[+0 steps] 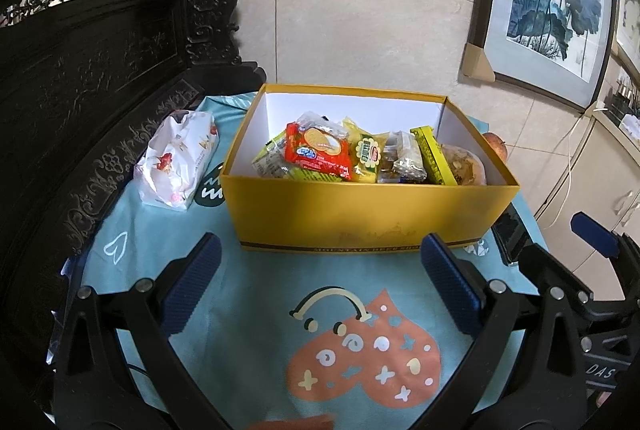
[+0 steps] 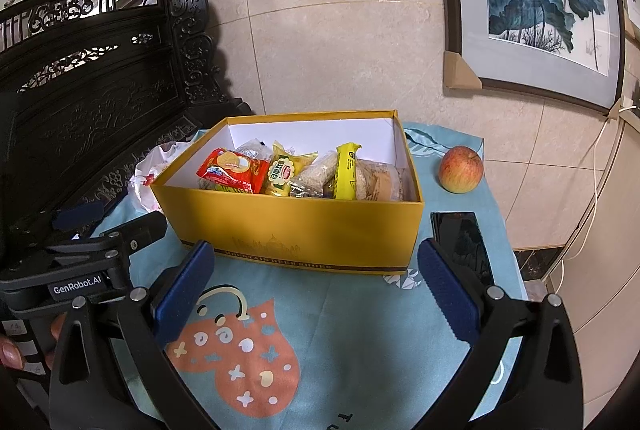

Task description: Organize snacks

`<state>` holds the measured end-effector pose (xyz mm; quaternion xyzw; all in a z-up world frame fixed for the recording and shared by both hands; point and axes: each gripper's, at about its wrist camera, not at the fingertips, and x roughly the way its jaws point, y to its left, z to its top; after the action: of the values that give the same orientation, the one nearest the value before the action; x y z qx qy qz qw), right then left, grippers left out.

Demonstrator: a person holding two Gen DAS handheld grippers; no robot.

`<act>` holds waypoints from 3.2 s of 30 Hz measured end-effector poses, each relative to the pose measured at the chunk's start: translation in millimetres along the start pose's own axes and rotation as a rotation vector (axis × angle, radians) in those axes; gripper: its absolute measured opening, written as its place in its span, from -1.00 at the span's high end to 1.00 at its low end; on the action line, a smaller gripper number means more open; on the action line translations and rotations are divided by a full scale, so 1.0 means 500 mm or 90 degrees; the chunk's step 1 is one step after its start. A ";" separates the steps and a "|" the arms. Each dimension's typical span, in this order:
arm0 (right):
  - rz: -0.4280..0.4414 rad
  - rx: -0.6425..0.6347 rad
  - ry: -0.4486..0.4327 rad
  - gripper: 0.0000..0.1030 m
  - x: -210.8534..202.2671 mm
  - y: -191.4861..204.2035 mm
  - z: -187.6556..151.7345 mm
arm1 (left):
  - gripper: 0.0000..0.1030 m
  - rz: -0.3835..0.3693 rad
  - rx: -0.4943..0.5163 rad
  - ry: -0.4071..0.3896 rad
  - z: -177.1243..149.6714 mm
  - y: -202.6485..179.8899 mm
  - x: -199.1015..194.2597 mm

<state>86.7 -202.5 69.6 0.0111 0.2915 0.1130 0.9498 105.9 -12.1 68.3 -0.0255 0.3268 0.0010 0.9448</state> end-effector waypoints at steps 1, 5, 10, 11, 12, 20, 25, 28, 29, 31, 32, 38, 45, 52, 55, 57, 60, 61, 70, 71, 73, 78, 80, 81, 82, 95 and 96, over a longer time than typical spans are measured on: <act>0.000 0.000 0.000 -0.97 0.000 0.000 0.000 | -0.96 0.000 0.000 0.000 0.000 0.000 0.000; 0.001 -0.001 -0.001 -0.97 0.000 0.000 0.000 | -0.96 0.000 0.002 0.001 -0.001 -0.002 0.000; 0.001 -0.001 0.001 -0.97 0.002 0.000 -0.005 | -0.96 -0.001 0.004 0.004 -0.001 -0.002 0.004; 0.000 -0.001 0.002 -0.97 0.002 0.000 -0.006 | -0.96 -0.004 0.004 0.005 -0.001 -0.003 0.004; 0.000 -0.001 0.002 -0.97 0.003 0.001 -0.007 | -0.96 -0.007 0.004 0.006 -0.001 -0.003 0.005; 0.000 -0.003 0.006 -0.97 0.007 0.001 -0.010 | -0.96 0.013 0.020 -0.046 -0.012 -0.010 -0.012; -0.002 -0.004 0.007 -0.97 0.006 0.003 -0.011 | -0.96 0.012 0.013 -0.018 -0.009 -0.005 0.000; -0.001 -0.005 0.008 -0.97 0.008 0.003 -0.012 | -0.96 0.020 0.008 -0.021 -0.012 -0.003 -0.003; -0.002 -0.005 0.008 -0.97 0.008 0.004 -0.012 | -0.96 0.023 0.008 -0.023 -0.012 -0.003 -0.004; -0.002 -0.005 0.009 -0.97 0.008 0.004 -0.013 | -0.96 0.023 0.009 -0.024 -0.012 -0.003 -0.006; -0.002 -0.005 0.009 -0.97 0.008 0.004 -0.013 | -0.96 0.023 0.009 -0.024 -0.013 -0.003 -0.007; -0.002 -0.006 0.009 -0.97 0.008 0.004 -0.014 | -0.96 0.022 0.008 -0.020 -0.013 -0.003 -0.007; -0.003 -0.006 0.010 -0.97 0.009 0.004 -0.014 | -0.96 0.021 0.009 -0.019 -0.014 -0.004 -0.006; -0.003 -0.006 0.010 -0.97 0.010 0.004 -0.016 | -0.96 0.019 0.009 -0.019 -0.016 -0.005 -0.006; -0.003 -0.006 0.010 -0.97 0.010 0.004 -0.016 | -0.96 0.019 0.011 -0.018 -0.016 -0.006 -0.006; -0.003 -0.006 0.011 -0.97 0.010 0.004 -0.015 | -0.96 0.018 0.010 -0.018 -0.017 -0.006 -0.006; -0.003 -0.006 0.011 -0.97 0.010 0.004 -0.015 | -0.96 0.018 0.009 -0.018 -0.017 -0.007 -0.007; -0.003 -0.006 0.011 -0.97 0.009 0.004 -0.016 | -0.96 0.018 0.009 -0.018 -0.018 -0.007 -0.007; -0.003 -0.006 0.012 -0.97 0.010 0.004 -0.016 | -0.96 0.020 0.009 -0.017 -0.017 -0.007 -0.007; -0.003 -0.006 0.012 -0.97 0.010 0.004 -0.016 | -0.96 0.020 0.010 -0.017 -0.017 -0.007 -0.007; -0.003 -0.007 0.012 -0.97 0.010 0.004 -0.016 | -0.96 0.020 0.009 -0.017 -0.019 -0.007 -0.008; -0.003 -0.006 0.013 -0.97 0.010 0.004 -0.016 | -0.96 0.020 0.009 -0.017 -0.019 -0.006 -0.008; -0.004 -0.007 0.012 -0.97 0.009 0.004 -0.017 | -0.96 0.020 0.009 -0.017 -0.019 -0.006 -0.008; -0.003 -0.006 0.012 -0.97 0.010 0.004 -0.016 | -0.96 0.020 0.009 -0.017 -0.019 -0.006 -0.008; -0.003 -0.007 0.013 -0.97 0.010 0.004 -0.017 | -0.96 0.020 0.010 -0.016 -0.019 -0.007 -0.007; -0.004 -0.007 0.013 -0.97 0.010 0.005 -0.016 | -0.96 0.024 0.008 -0.013 -0.019 -0.006 -0.007; -0.004 -0.007 0.013 -0.97 0.010 0.005 -0.017 | -0.96 0.023 0.008 -0.012 -0.019 -0.007 -0.007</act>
<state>85.5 -199.4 60.2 0.0042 0.3005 0.1120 0.9472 97.2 -16.1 63.2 -0.0135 0.3180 0.0165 0.9479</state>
